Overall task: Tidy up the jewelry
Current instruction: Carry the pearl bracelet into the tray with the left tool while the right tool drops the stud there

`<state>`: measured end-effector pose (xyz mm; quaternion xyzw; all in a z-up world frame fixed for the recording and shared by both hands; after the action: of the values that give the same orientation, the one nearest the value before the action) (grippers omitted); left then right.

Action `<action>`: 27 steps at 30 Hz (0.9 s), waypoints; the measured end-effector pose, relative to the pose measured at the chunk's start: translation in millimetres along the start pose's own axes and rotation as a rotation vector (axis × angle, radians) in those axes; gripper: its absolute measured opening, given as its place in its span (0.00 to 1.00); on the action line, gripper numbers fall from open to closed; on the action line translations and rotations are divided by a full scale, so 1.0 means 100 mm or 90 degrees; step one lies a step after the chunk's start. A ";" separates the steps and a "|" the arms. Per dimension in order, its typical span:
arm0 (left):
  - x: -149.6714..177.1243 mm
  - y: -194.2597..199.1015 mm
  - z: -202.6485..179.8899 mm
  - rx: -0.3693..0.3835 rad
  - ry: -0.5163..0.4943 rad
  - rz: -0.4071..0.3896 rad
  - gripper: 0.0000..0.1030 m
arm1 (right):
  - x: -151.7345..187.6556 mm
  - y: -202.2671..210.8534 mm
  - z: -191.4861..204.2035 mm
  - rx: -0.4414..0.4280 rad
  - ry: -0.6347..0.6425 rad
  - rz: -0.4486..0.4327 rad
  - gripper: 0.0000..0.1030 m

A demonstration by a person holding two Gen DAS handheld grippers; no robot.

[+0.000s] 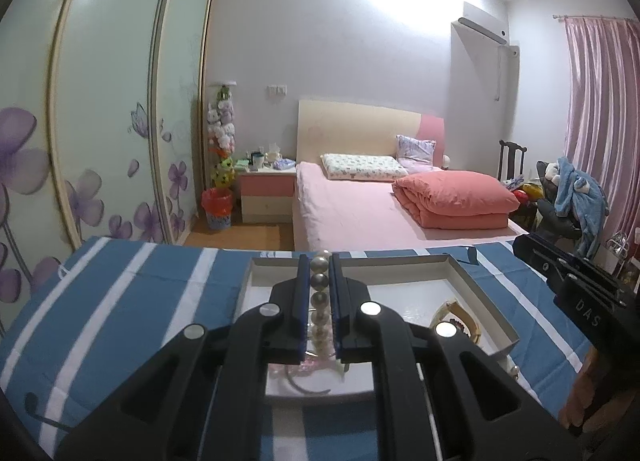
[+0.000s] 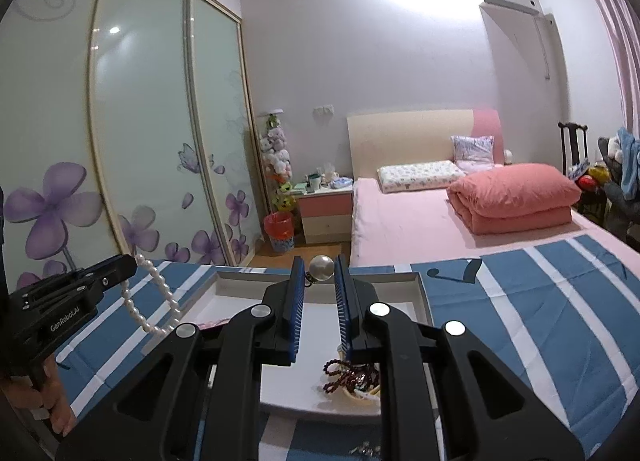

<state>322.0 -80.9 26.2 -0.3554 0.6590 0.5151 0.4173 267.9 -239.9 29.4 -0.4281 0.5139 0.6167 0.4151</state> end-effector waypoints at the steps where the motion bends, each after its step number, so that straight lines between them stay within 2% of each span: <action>1: 0.00 -0.05 -0.01 0.001 0.001 0.004 0.10 | 0.01 -0.05 -0.02 0.000 -0.005 0.005 0.16; 15: 0.21 -0.73 0.01 0.007 0.005 0.061 0.10 | 0.29 -0.56 0.03 -0.007 -0.004 0.094 0.16; 27: 0.39 -0.90 -0.02 0.008 0.006 0.087 0.10 | 0.45 -0.68 0.03 -0.016 -0.013 0.130 0.16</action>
<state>386.9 -104.3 -44.1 -0.3097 0.6866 0.5366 0.3803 319.5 -225.1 -31.8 -0.3724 0.5430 0.6663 0.3499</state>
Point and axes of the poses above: each gripper's, at about its wrist camera, not at the fingertips, and y roughly against the way its jaws point, z to its left, x to its underside, the point moved 10 cm from there along -y, roughly the way its jaws point, and after that the axes turned 4 degrees about y, right-handed, at the moved point
